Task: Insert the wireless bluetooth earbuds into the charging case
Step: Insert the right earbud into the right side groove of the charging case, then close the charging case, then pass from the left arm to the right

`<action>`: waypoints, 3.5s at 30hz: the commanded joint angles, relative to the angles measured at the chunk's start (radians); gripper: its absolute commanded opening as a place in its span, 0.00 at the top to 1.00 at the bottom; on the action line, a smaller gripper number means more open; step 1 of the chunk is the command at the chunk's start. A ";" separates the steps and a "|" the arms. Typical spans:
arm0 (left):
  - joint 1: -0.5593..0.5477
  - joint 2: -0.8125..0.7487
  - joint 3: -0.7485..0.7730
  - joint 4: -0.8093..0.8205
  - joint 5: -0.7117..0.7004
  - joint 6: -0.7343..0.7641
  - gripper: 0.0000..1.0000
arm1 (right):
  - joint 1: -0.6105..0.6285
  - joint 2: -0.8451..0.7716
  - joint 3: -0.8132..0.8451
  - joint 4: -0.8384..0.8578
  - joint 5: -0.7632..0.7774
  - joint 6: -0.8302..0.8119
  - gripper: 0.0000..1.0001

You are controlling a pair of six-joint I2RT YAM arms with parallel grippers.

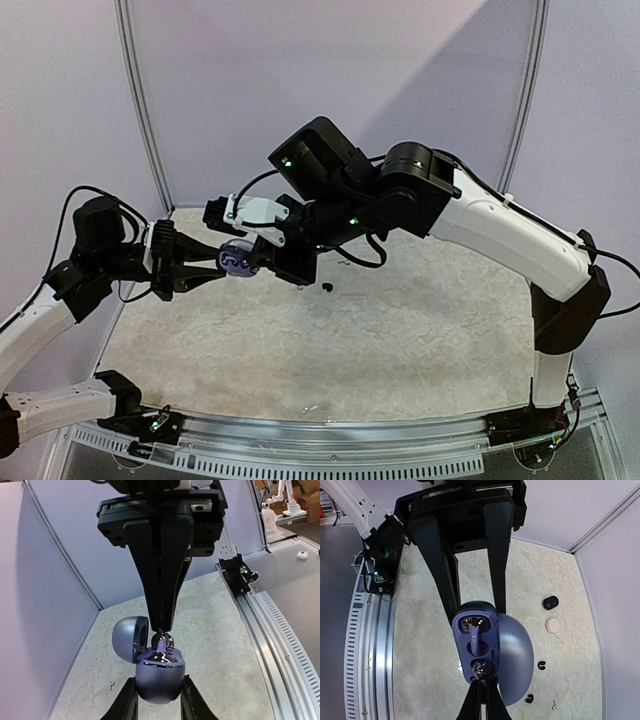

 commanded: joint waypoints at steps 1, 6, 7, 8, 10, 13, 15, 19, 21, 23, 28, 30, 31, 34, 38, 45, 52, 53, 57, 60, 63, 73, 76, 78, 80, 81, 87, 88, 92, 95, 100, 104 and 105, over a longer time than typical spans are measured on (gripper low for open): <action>-0.019 -0.006 -0.002 0.045 0.024 -0.008 1.00 | 0.005 0.030 0.016 0.020 0.063 0.002 1.00; -0.019 -0.009 -0.010 0.061 0.017 -0.001 1.00 | 0.006 0.028 0.016 0.024 0.055 -0.013 0.99; -0.019 -0.009 -0.013 0.069 0.018 -0.004 1.00 | 0.005 0.027 0.017 0.031 0.055 -0.015 0.99; -0.020 -0.009 -0.015 0.075 0.018 -0.007 1.00 | 0.006 0.027 0.017 0.035 0.055 -0.019 0.98; -0.020 -0.009 -0.017 0.084 0.020 -0.008 1.00 | 0.005 0.027 0.018 0.044 0.056 -0.026 0.98; -0.020 -0.010 -0.018 0.089 0.022 -0.008 1.00 | 0.005 0.031 0.018 0.045 0.063 -0.045 0.97; -0.020 -0.012 -0.021 0.094 0.022 -0.008 1.00 | 0.007 0.034 0.018 0.045 0.075 -0.060 0.95; -0.020 -0.012 -0.024 0.098 0.023 -0.015 1.00 | 0.007 0.034 0.018 0.066 0.089 -0.075 0.93; -0.019 -0.014 -0.026 0.099 0.023 -0.019 1.00 | 0.007 0.035 0.018 0.075 0.099 -0.081 0.93; -0.019 -0.015 -0.029 0.099 0.022 -0.024 1.00 | 0.006 0.035 0.018 0.080 0.106 -0.085 0.92; -0.017 -0.018 -0.038 0.099 0.005 -0.053 1.00 | 0.007 0.032 0.018 0.082 0.115 -0.086 0.86; -0.016 -0.019 -0.041 0.098 -0.005 -0.068 1.00 | 0.006 0.027 0.017 0.077 0.124 -0.085 0.85; -0.015 -0.020 -0.043 0.137 -0.012 -0.083 1.00 | 0.007 0.024 0.017 0.077 0.127 -0.084 0.85; -0.011 -0.019 -0.051 0.148 -0.053 -0.130 1.00 | 0.007 0.003 0.017 0.067 0.106 -0.067 0.84; -0.009 -0.022 -0.063 0.133 -0.111 -0.147 1.00 | 0.007 -0.052 0.003 0.057 0.010 -0.016 0.80; -0.009 -0.031 -0.060 0.027 -0.103 0.081 1.00 | -0.001 -0.149 -0.138 0.252 -0.039 0.114 0.77; -0.015 -0.037 -0.011 -0.246 -0.124 0.605 1.00 | -0.052 -0.047 -0.109 0.400 0.242 0.251 0.78; -0.015 -0.038 -0.009 -0.253 -0.127 0.628 1.00 | -0.051 -0.024 -0.088 0.402 0.255 0.255 0.78; -0.018 -0.053 -0.012 -0.232 -0.139 0.626 1.00 | -0.050 0.074 -0.062 0.396 0.225 0.259 0.79; -0.021 -0.070 -0.030 -0.157 -0.179 0.543 1.00 | -0.044 0.092 -0.072 0.370 0.196 0.257 0.79; -0.019 -0.069 -0.039 -0.068 -0.232 0.432 1.00 | -0.026 0.083 -0.118 0.372 0.154 0.220 0.79; -0.014 -0.034 -0.038 0.024 -0.301 0.183 1.00 | 0.003 -0.072 -0.304 0.397 0.240 0.232 0.75; -0.010 -0.024 -0.035 0.083 -0.290 -0.045 1.00 | -0.005 -0.116 -0.316 0.379 0.315 0.246 0.62; -0.008 -0.013 -0.034 0.181 -0.270 -0.250 1.00 | -0.028 -0.159 -0.345 0.391 0.268 0.263 0.45; -0.007 0.000 -0.027 0.304 -0.232 -0.464 1.00 | -0.052 -0.209 -0.400 0.441 0.167 0.295 0.12; -0.007 0.004 -0.026 0.380 -0.215 -0.573 1.00 | -0.058 -0.230 -0.444 0.475 0.122 0.305 0.02; -0.010 0.035 -0.013 0.643 -0.185 -0.904 1.00 | -0.072 -0.374 -0.632 0.751 -0.091 0.278 0.01; -0.012 0.036 -0.011 0.656 -0.180 -0.929 1.00 | -0.083 -0.382 -0.651 0.796 -0.115 0.294 0.01; -0.020 0.037 -0.004 0.670 -0.164 -0.965 1.00 | -0.116 -0.326 -0.598 0.856 -0.187 0.345 0.05; -0.027 0.034 0.012 0.664 -0.147 -0.963 1.00 | -0.121 -0.258 -0.526 0.854 -0.272 0.358 0.12; -0.032 0.022 0.005 0.667 -0.153 -0.941 1.00 | -0.120 -0.215 -0.494 0.889 -0.353 0.364 0.28; -0.038 0.023 0.005 0.678 -0.156 -0.944 1.00 | -0.120 -0.195 -0.472 0.875 -0.375 0.367 0.50; -0.038 0.022 0.003 0.676 -0.156 -0.941 1.00 | -0.121 -0.194 -0.472 0.881 -0.387 0.367 0.54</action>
